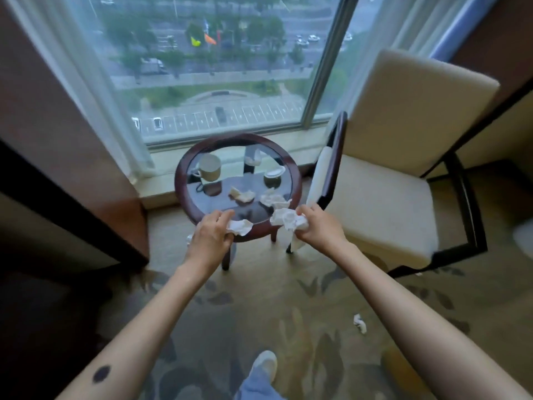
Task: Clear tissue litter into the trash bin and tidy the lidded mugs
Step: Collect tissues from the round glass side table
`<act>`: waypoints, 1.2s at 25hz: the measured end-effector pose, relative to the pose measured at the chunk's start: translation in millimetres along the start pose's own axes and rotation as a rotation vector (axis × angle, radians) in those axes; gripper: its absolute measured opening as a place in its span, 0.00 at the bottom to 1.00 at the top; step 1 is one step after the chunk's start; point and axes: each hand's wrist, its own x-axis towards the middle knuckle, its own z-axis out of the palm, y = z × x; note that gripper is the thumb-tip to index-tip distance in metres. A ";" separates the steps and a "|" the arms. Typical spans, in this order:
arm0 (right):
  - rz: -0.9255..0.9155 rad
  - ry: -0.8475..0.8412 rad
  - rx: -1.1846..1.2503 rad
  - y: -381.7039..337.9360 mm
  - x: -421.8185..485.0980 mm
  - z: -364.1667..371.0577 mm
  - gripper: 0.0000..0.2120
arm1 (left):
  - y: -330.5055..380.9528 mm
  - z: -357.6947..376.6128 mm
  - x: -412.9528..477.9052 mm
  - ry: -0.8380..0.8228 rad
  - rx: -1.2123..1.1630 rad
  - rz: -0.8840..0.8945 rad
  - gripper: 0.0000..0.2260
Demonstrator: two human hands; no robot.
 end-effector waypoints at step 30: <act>0.174 -0.211 0.069 81.5 267.8 111.5 0.18 | -138.7 215.2 238.0 -0.435 0.221 0.028 0.21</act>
